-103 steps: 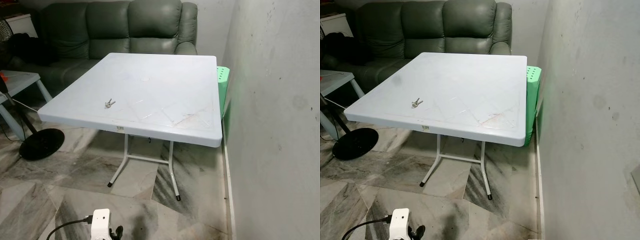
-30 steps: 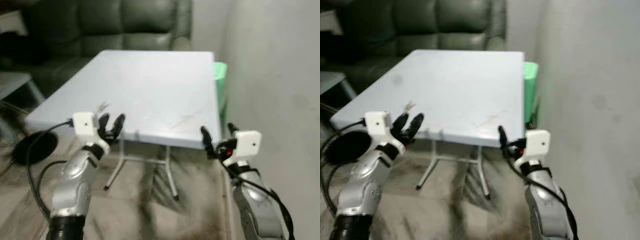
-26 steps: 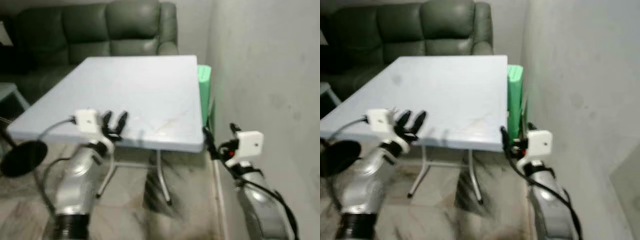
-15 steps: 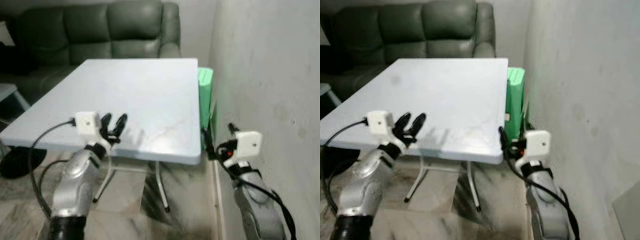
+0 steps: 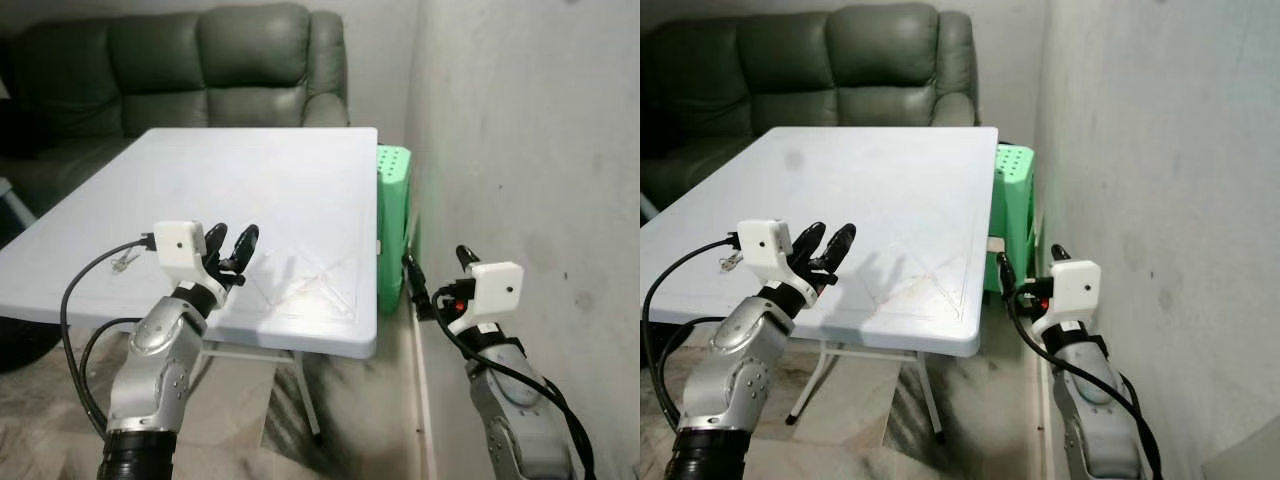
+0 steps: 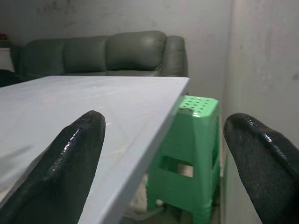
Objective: Hang keys on a hook
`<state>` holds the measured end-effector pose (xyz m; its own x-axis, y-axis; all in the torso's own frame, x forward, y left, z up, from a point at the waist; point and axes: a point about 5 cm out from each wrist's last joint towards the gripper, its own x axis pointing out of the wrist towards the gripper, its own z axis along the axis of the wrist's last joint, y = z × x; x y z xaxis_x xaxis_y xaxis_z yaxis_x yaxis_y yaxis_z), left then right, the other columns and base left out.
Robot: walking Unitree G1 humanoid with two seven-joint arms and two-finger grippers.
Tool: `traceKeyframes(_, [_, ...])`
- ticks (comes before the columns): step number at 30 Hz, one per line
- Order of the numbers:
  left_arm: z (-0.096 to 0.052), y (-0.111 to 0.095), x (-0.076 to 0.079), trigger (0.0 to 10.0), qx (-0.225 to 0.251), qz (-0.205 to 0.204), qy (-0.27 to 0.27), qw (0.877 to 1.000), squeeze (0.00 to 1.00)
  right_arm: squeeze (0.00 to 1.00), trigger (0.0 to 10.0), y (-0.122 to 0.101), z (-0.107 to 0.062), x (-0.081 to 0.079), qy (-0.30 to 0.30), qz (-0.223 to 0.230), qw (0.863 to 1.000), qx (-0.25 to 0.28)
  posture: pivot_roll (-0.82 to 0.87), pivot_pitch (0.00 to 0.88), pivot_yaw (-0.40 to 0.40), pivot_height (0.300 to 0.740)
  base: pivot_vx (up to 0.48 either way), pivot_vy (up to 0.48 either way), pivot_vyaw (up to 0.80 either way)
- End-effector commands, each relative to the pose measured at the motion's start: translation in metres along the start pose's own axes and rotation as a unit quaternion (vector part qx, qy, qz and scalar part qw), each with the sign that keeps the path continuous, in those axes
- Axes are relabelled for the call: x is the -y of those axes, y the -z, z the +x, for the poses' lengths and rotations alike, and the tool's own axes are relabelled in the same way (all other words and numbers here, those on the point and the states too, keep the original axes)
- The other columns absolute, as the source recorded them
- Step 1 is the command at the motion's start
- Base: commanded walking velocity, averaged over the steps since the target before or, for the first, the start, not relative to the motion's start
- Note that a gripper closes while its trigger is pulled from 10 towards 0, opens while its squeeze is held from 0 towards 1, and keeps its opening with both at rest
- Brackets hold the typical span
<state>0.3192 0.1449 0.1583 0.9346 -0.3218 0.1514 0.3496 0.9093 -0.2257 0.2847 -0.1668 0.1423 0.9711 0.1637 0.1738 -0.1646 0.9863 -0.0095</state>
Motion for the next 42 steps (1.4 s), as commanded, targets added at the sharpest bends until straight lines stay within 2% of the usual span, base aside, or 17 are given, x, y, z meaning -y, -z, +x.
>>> traceKeyframes(1, [-0.0024, -0.0042, -0.0063, 10.0, 0.003, 0.009, -0.011, 1.000, 0.00, 0.00, 10.0, -0.0014, 0.0016, -0.0035, -0.005, 0.003, 1.000, 0.002, 0.08, 0.000, 0.079, 0.740, 0.000, 0.000, 0.00])
traceKeyframes(6, [-0.0024, -0.0049, -0.0086, 10.0, 0.004, -0.002, -0.016, 1.000, 0.00, 0.00, 10.0, -0.0019, 0.0025, -0.0036, -0.006, 0.002, 1.000, 0.003, 0.08, 0.000, 0.076, 0.740, 0.000, 0.000, 0.00])
traceKeyframes(34, [-0.0008, -0.0057, -0.0112, 10.0, 0.003, -0.014, -0.024, 1.000, 0.00, 0.00, 10.0, -0.0029, 0.0031, -0.0056, -0.012, 0.001, 1.000, 0.003, 0.08, 0.000, 0.072, 0.740, 0.000, 0.393, 0.00])
traceKeyframes(42, [-0.0008, -0.0059, -0.0115, 10.0, 0.003, -0.014, -0.025, 1.000, 0.00, 0.00, 10.0, -0.0030, 0.0033, -0.0061, -0.013, 0.002, 1.000, 0.004, 0.09, 0.000, 0.073, 0.740, 0.000, 0.034, 0.00])
